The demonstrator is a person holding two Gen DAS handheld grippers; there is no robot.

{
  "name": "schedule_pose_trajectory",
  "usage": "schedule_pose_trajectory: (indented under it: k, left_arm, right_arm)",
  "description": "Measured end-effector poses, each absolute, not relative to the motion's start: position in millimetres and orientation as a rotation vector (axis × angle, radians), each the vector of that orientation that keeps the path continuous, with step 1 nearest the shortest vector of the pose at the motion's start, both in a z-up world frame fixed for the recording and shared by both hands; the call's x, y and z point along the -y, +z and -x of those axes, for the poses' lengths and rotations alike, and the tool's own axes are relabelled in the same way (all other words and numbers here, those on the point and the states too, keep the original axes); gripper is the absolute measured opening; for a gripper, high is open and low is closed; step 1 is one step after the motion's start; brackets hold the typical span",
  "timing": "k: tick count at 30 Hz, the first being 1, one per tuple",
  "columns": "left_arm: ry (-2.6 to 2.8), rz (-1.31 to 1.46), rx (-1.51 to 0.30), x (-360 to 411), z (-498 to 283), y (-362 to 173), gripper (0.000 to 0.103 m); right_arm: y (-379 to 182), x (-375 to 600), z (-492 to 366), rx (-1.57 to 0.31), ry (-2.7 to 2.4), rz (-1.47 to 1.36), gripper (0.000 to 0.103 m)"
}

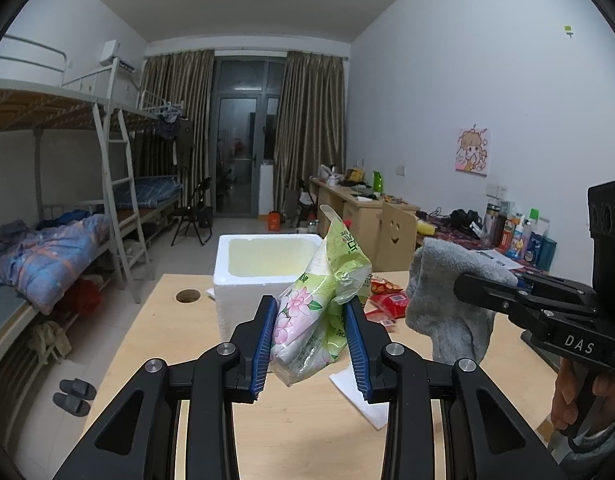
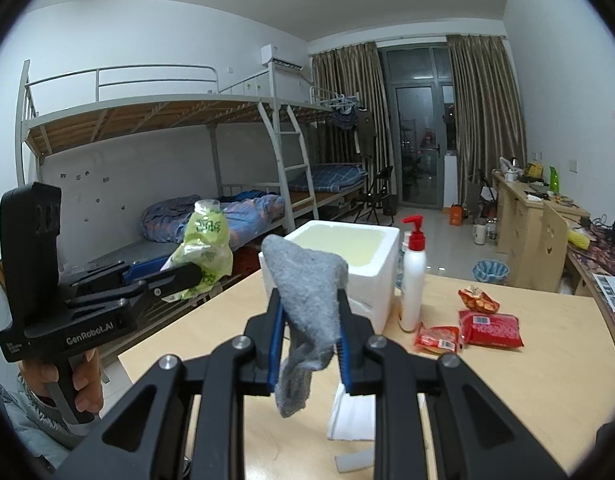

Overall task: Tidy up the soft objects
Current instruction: 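Lift the tissue pack and sock and carry both toward the foam box, then lower the tissue pack and sock into the open foam box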

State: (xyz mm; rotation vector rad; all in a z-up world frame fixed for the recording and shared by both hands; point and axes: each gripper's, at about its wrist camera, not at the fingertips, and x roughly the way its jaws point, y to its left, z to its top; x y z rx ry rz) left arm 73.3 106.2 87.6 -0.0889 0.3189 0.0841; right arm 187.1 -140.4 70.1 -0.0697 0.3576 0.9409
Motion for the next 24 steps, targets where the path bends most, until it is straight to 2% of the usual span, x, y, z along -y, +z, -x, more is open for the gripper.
schedule_pose_trajectory:
  k: [24]
  left_arm:
    - [0.078,0.088,-0.316,-138,-124,137,0.036]
  right_arm:
    - [118,92,-219,-0.328,0.980,0.083,0.027]
